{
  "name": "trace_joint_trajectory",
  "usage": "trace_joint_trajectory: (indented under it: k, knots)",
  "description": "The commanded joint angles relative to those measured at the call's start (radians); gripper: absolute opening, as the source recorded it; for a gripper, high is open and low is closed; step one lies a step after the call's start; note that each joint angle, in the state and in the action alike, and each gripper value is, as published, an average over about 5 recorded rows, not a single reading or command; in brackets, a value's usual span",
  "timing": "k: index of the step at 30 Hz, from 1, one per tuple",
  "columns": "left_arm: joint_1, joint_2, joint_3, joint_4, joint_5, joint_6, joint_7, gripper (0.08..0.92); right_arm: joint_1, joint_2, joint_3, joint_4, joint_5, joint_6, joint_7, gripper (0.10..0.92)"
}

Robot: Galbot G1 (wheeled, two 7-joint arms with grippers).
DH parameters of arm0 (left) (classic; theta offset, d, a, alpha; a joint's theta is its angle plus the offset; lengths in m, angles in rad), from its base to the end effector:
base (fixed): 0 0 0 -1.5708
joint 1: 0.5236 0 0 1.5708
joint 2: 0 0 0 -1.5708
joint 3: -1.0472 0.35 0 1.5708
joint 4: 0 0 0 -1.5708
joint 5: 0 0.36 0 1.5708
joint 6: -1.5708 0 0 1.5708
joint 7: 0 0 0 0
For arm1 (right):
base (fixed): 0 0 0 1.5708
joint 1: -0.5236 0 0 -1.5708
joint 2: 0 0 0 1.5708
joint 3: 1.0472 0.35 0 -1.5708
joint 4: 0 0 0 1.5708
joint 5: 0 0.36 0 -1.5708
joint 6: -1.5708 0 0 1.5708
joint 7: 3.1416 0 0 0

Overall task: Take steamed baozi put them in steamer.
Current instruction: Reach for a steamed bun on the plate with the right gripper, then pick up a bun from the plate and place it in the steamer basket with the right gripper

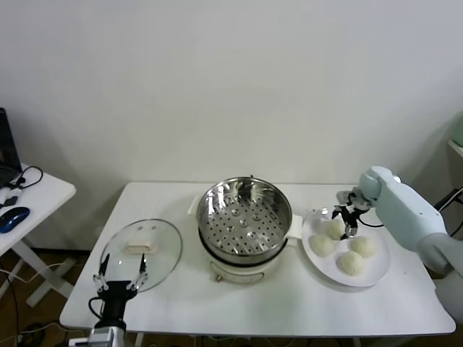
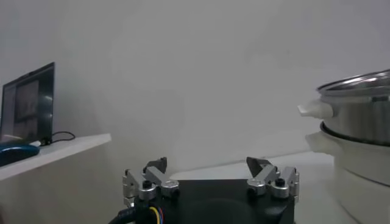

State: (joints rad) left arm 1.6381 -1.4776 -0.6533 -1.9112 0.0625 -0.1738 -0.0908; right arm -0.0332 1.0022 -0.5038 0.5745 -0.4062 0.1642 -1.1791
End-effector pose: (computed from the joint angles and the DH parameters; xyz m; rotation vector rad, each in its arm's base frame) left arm 0.1542 0.0651 -0.3741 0.2134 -3.0534 -0.3250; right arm 0.5966 -0.2101 -0.2522 1.2668 -1.3186 1.3274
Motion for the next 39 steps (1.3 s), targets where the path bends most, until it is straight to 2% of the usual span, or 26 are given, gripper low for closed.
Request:
trace_joint_trajectory:
  k: [1, 19, 29, 39]
  knots:
    - [0.002, -0.001, 0.000, -0.002, 0.001, 0.001, -0.002, 0.823, -0.007, 0.009, 0.021, -0.010, -0.020, 0.003, 0.000, 0.797]
    - [0.011, -0.004, -0.002, -0.005, 0.002, 0.001, -0.010, 0.823, 0.006, -0.022, 0.012, 0.054, 0.014, -0.002, -0.015, 0.723]
    - [0.017, -0.008, -0.002, -0.013, 0.003, 0.002, -0.012, 0.823, 0.256, -0.135, -0.236, 0.323, 0.248, -0.032, -0.052, 0.721]
    - [0.033, -0.008, 0.007, -0.024, 0.015, 0.013, -0.007, 0.823, 0.635, -0.126, -0.581, 0.577, 0.487, -0.012, -0.069, 0.725]
